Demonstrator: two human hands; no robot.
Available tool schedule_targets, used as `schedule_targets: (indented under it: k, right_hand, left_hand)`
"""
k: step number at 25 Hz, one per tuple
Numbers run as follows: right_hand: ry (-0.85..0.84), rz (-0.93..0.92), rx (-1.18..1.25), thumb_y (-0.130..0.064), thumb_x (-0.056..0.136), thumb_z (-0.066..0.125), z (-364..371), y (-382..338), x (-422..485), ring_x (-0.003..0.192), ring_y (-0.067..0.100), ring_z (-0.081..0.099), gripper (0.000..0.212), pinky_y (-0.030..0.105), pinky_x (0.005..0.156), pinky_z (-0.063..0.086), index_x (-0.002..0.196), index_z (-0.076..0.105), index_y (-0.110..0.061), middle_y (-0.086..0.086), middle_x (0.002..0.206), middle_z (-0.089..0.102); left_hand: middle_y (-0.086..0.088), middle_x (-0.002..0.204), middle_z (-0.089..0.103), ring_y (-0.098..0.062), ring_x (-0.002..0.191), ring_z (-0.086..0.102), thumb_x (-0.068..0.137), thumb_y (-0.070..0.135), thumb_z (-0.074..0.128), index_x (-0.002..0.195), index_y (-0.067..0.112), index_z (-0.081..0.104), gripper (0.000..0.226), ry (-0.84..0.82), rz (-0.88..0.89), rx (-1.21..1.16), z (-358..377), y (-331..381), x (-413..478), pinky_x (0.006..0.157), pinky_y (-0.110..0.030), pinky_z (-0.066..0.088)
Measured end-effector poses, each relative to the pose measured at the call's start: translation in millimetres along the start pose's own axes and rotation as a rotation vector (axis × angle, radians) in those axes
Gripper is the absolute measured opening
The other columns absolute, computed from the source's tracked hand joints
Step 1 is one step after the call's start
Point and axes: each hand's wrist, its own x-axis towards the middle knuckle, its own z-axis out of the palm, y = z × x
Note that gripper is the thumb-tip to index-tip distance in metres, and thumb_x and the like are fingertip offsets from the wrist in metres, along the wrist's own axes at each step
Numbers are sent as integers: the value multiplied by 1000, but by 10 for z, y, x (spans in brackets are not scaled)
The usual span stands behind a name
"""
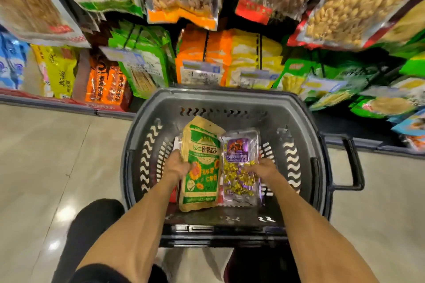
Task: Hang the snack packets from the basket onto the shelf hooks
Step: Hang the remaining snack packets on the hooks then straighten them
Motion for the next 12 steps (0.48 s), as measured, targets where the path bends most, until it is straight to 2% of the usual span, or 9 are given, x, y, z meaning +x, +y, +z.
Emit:
schedule_targets:
  k: [1, 2, 4, 6, 7, 8, 9, 10, 12]
  right_hand:
    - [33, -30, -3, -16, 71, 86, -69, -121, -261, 103, 25, 64, 48, 40, 100, 49, 111, 62, -4, 9, 114, 67]
    - [60, -47, 9, -17, 74, 85, -122, -248, -523, 106, 25, 62, 48, 38, 100, 48, 113, 60, -5, 9, 115, 65]
    - [104, -89, 34, -27, 72, 86, -244, -463, -1009, 110, 28, 62, 64, 39, 98, 49, 122, 57, 1, 14, 124, 62]
    - [120, -190, 108, -31, 69, 88, -377, -728, -1560, 95, 26, 65, 49, 38, 87, 52, 103, 63, -6, 17, 119, 65]
    - [136, -217, 146, -37, 66, 89, -453, -823, -1745, 92, 26, 66, 50, 40, 85, 53, 100, 64, -9, 16, 116, 66]
    - [146, -250, 156, -45, 62, 89, -503, -980, -2067, 96, 28, 67, 60, 44, 89, 53, 105, 64, -11, 14, 116, 67]
    - [137, -289, 173, -44, 65, 87, -559, -1144, -2379, 102, 30, 66, 63, 47, 94, 52, 113, 64, -11, 13, 115, 68]
    - [135, -344, 196, -32, 74, 84, -600, -1329, -2713, 105, 31, 66, 53, 48, 97, 51, 118, 63, -11, 11, 114, 69]
    - [74, -434, 196, -13, 85, 74, -684, -1684, -3419, 99, 21, 69, 37, 40, 92, 53, 121, 63, -11, 8, 112, 71]
  left_hand:
    - [4, 105, 69, -19, 103, 64, 67, 21, 83, 104, 17, 59, 44, 17, 44, -23, -105, 121, -228, 97, -40, 51]
    - [3, 105, 71, -20, 102, 66, 65, 23, 82, 103, 21, 61, 44, 26, 91, -60, -229, 204, -400, 95, -41, 52]
    - [-2, 107, 71, -22, 100, 67, 72, 14, 80, 100, 20, 64, 33, 43, 182, -109, -575, 434, -828, 93, -40, 54]
    - [-6, 104, 71, -24, 98, 68, 77, 5, 77, 100, 15, 68, 26, 50, 222, -162, -964, 684, -1288, 90, -39, 55]
    - [-4, 102, 72, -22, 95, 69, 77, 7, 78, 98, 14, 70, 23, 39, 237, -186, -1157, 818, -1539, 89, -39, 55]
    - [-1, 100, 73, -21, 93, 70, 76, 13, 80, 97, 16, 71, 23, 35, 257, -213, -1329, 910, -1770, 87, -40, 56]
    - [0, 99, 75, -20, 91, 71, 75, 18, 81, 96, 20, 71, 23, 42, 254, -225, -1531, 992, -2018, 86, -42, 57]
    - [-2, 99, 75, -22, 91, 71, 75, 18, 80, 95, 21, 71, 22, 52, 252, -265, -1714, 1093, -2280, 85, -44, 57]
    - [-11, 103, 74, -27, 91, 71, 81, 9, 77, 102, 12, 70, 22, 54, 237, -395, -2083, 1263, -2878, 82, -44, 58]
